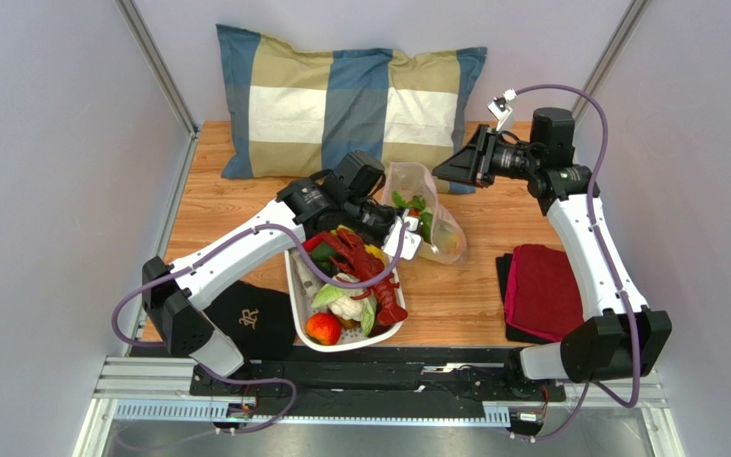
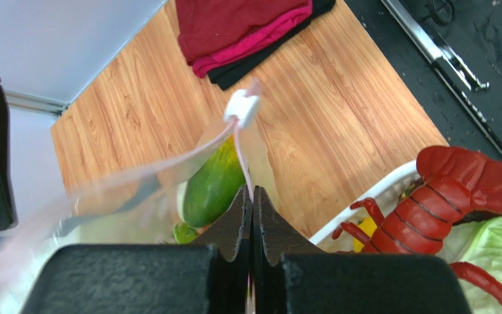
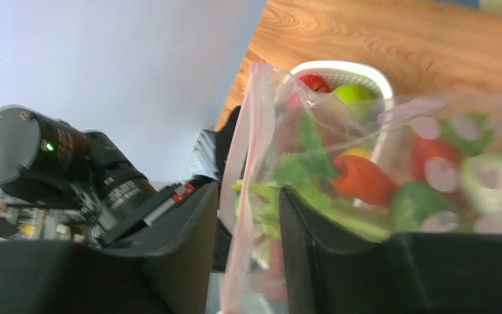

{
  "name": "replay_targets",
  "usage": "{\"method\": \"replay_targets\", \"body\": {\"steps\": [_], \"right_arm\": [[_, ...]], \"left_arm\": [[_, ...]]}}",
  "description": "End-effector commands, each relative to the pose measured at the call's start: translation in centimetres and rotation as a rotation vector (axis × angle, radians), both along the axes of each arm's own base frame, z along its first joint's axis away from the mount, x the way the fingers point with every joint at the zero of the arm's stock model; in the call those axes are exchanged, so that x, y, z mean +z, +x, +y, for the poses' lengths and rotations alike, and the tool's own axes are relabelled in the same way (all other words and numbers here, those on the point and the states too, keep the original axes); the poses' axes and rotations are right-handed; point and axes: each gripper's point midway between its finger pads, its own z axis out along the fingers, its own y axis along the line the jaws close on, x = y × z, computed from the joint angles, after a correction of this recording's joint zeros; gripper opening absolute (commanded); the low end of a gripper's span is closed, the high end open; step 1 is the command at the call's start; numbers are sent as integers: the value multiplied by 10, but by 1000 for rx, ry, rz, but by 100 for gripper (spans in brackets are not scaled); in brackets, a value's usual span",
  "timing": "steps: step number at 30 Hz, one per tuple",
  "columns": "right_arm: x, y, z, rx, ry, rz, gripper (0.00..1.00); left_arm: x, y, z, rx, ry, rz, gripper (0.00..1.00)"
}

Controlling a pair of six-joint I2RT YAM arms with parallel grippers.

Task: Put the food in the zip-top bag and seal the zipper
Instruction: Adjust the zipper food storage bag at the center of the board, then zip the zipper food storage bag at the center of the board.

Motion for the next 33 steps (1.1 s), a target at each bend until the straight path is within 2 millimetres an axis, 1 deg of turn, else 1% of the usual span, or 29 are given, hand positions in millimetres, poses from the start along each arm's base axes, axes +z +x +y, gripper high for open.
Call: {"method": "replay_targets", "body": {"steps": [1,2,3,4,5,6,7,8,9,10,11,13,14,15,16,17,19,23,24,25,29,32,33], "right_arm": [[26,-3,-9,22,-126,-251,66],[25,-5,-15,12,-164,-287,74],[24,-7,-21,1,-207,-325,79],[22,-14,-34,-24,-261,-381,85],[21,-17,-42,-42,-283,-410,87],[18,-21,-48,-54,-302,-428,88],[7,-27,-53,-59,-319,-432,87],[9,-36,-64,-79,-357,-498,86],[6,-42,-66,-78,-378,-533,84],[4,-49,-68,-70,-397,-573,83],[-6,-61,-69,-49,-430,-629,82],[-12,-70,-68,-24,-446,-707,81],[-22,-76,-67,-8,-451,-724,80],[-19,-84,-66,8,-470,-805,79],[-16,-89,-63,24,-463,-857,78],[-23,-89,-63,28,-459,-862,77],[-15,-91,-60,25,-444,-921,74],[-20,-82,-56,57,-466,-982,64],[-24,-76,-58,54,-497,-1019,60],[-24,-77,-51,73,-489,-1040,58],[-25,-67,-51,51,-501,-1071,53],[-23,-65,-51,40,-516,-1106,47],[-22,-65,-49,40,-518,-1118,43]], "left_arm": [[43,4,-24,43,-119,90,0],[44,7,-27,64,-117,114,0],[46,10,-30,82,-118,135,0],[48,13,-35,103,-122,170,0],[49,15,-38,113,-127,186,0],[51,17,-40,118,-136,192,0],[54,19,-44,123,-152,206,0],[57,20,-46,120,-164,213,0],[59,22,-46,122,-171,221,0],[61,24,-49,124,-176,235,0],[63,24,-50,119,-179,246,0],[65,30,-51,136,-180,272,0],[66,33,-51,139,-181,280,0],[66,34,-52,142,-178,290,0],[67,36,-52,149,-176,300,0],[67,37,-52,143,-176,308,0],[68,34,-51,126,-178,311,0],[69,33,-51,118,-180,315,0],[69,33,-52,120,-180,318,0],[68,34,-53,122,-180,319,0],[66,35,-53,128,-173,329,0],[65,33,-52,126,-170,335,0],[64,33,-52,126,-167,340,0]]}}
